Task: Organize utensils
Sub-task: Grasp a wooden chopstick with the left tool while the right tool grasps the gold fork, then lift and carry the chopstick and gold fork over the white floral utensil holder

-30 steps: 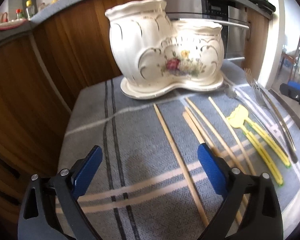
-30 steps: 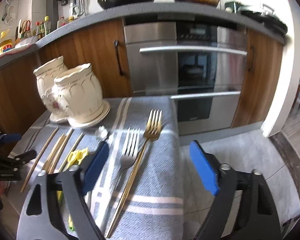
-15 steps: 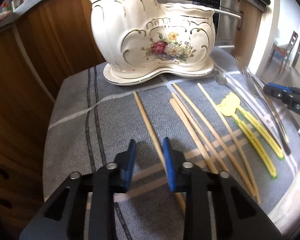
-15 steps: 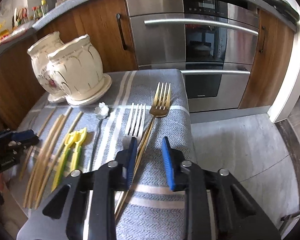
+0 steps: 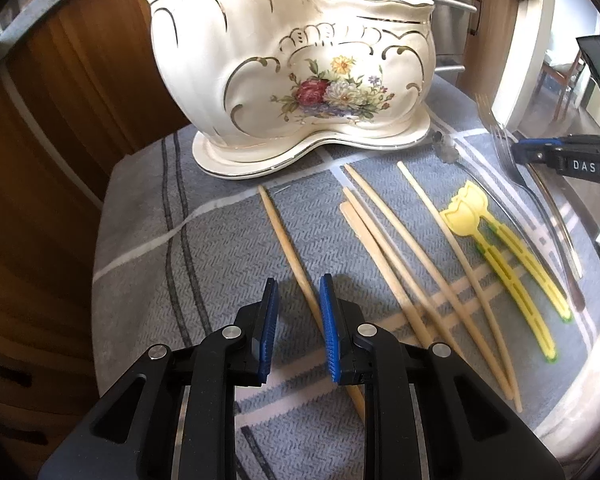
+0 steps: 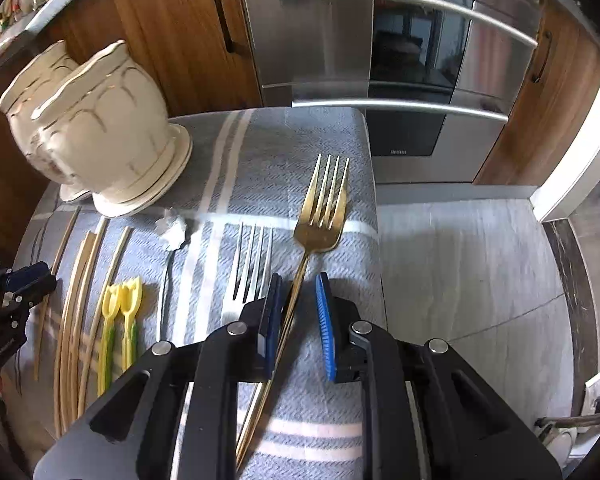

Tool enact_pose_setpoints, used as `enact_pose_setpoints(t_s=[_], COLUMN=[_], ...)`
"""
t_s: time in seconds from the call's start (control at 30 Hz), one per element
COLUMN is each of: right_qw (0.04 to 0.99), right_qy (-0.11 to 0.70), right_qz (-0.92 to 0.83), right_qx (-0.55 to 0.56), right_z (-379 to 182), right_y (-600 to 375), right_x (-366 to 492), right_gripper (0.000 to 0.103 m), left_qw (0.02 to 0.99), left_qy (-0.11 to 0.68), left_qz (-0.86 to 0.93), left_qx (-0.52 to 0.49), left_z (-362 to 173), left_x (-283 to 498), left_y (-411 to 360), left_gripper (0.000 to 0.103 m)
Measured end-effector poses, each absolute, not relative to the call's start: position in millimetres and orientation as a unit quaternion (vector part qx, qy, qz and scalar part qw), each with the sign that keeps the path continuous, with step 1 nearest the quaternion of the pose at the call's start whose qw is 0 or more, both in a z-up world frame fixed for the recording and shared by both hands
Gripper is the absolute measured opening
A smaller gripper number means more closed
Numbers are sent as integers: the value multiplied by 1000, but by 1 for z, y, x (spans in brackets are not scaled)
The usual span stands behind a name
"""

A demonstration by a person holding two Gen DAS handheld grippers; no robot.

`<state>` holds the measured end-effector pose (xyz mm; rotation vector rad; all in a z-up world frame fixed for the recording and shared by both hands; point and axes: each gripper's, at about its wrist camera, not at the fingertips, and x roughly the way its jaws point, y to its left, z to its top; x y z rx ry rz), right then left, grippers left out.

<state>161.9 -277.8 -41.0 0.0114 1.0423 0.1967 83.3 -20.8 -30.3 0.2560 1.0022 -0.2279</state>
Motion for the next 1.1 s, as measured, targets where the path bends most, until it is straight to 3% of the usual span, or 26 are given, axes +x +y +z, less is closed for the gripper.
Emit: enact_pose_setpoints(t_s=[0.07,0.17,0.3,0.57,1.1], right_qw=[859,859,862,887,958], right_qy=[504,505,498,447,244], right_qz=[92,87,92,106,150], right_qx=[7,2,29,37,21], right_z=[-42,-42,-44,-31,32], right_y=[-277,-276,-281,-286,-273], right_x=[167,172,169,138,42], right_gripper=[16,10,6,5,5], left_qw=[860,857,863,873,913], left_qy=[483,487,475,455,365], left_qz=[-111,-122,-120,-127,-168], left_qx=[119,114,127,118,68], left_z=[-30,-31,-32,-32,-9], left_x=[92,96,95,82,43], left_y=[-19,-17,-17,-6,6], left_gripper=[23,11,7,5,5])
